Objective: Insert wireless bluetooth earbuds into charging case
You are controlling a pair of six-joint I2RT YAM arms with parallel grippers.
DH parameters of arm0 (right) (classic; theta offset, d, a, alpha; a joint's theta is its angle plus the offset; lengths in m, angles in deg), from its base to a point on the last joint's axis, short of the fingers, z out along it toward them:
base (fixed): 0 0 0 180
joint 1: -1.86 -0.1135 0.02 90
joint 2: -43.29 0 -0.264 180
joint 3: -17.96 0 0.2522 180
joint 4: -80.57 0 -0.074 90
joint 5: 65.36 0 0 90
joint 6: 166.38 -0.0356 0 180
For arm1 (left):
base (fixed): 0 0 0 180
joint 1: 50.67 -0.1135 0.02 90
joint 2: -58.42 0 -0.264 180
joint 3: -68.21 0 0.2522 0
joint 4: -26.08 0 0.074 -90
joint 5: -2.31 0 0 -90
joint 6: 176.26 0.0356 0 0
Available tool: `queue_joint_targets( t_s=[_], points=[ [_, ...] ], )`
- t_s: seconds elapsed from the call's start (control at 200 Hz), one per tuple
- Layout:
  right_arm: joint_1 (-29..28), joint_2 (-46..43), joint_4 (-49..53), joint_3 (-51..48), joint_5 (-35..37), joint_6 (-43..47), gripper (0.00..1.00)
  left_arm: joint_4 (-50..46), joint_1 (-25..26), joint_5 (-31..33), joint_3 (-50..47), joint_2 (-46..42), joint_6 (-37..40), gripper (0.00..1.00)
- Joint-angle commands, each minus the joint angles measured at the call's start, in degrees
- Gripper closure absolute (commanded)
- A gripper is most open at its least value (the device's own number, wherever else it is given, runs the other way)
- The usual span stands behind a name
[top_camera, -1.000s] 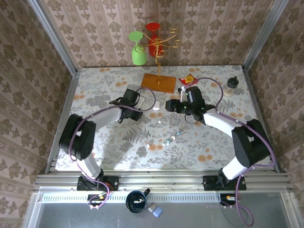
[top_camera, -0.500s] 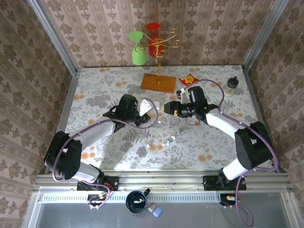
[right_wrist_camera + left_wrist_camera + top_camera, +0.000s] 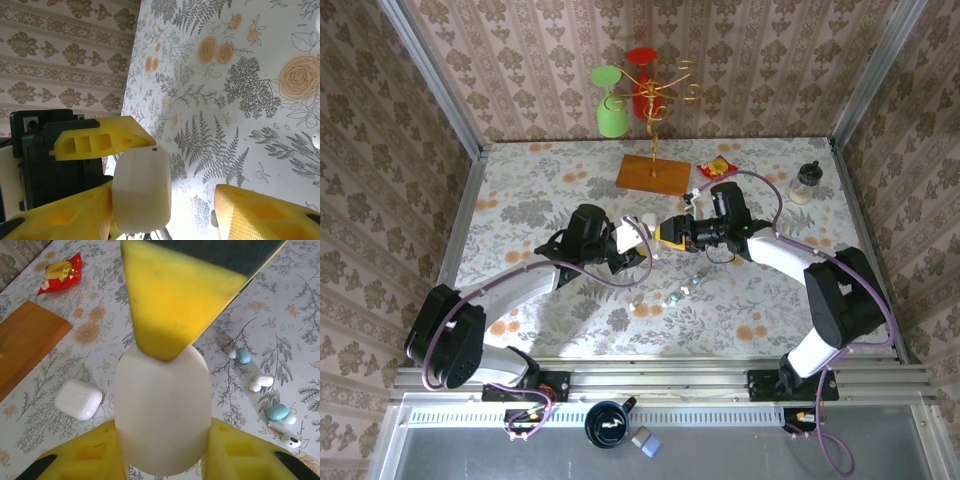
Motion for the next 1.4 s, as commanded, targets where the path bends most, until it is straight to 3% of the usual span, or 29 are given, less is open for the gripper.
queue_joint_targets(
  t_s=[0.0, 0.105, 0.28, 0.55, 0.625, 0.725, 0.85, 0.975, 1.23, 1.395],
  points=[
    [-0.6, 1.0, -0.8, 2.0, -3.0, -0.3, 0.46, 2.1, 0.4, -3.1, -0.6, -1.5, 1.6, 0.82],
    [-0.7, 1.3, -0.6, 2.2, -3.1, -0.4, 0.59, 2.6, 0.4, -3.2, -0.8, -1.5, 1.4, 0.82],
    [-0.9, 2.1, -0.5, 2.6, -4.5, -1.1, 0.70, 3.3, 0.4, -1.9, -0.7, -0.8, 0.2, 0.81],
    [-0.7, 1.7, -0.7, 2.1, -4.9, -1.6, 0.79, 6.8, 0.4, -0.8, -2.3, -0.8, -1.3, 0.78],
    [-0.4, 1.1, -2.0, 1.7, -4.9, -2.9, 0.79, 9.4, 0.2, -0.1, -3.5, -1.3, -2.7, 0.72],
    [0.1, -0.2, -4.6, 0.8, -5.1, -6.0, 0.79, 14.3, -0.4, -1.4, -6.1, -2.9, -5.6, 0.53],
    [0.7, -2.2, -9.4, -0.8, -5.8, -10.9, 0.80, 26.4, -1.8, -4.4, -11.7, -5.5, -12.6, 0.32],
    [1.7, -3.9, -14.3, -2.5, -6.3, -16.3, 0.81, 38.6, -3.5, -5.9, -16.9, -7.6, -19.2, 0.17],
    [2.8, -4.0, -34.5, -6.0, -8.3, -34.7, 0.87, 62.4, -7.6, -12.1, -22.4, -3.9, -28.6, 0.08],
    [2.8, -1.3, -52.5, -7.3, -8.7, -48.1, 0.88, 70.2, -9.6, -16.3, -21.2, 0.3, -33.7, 0.09]
  ],
)
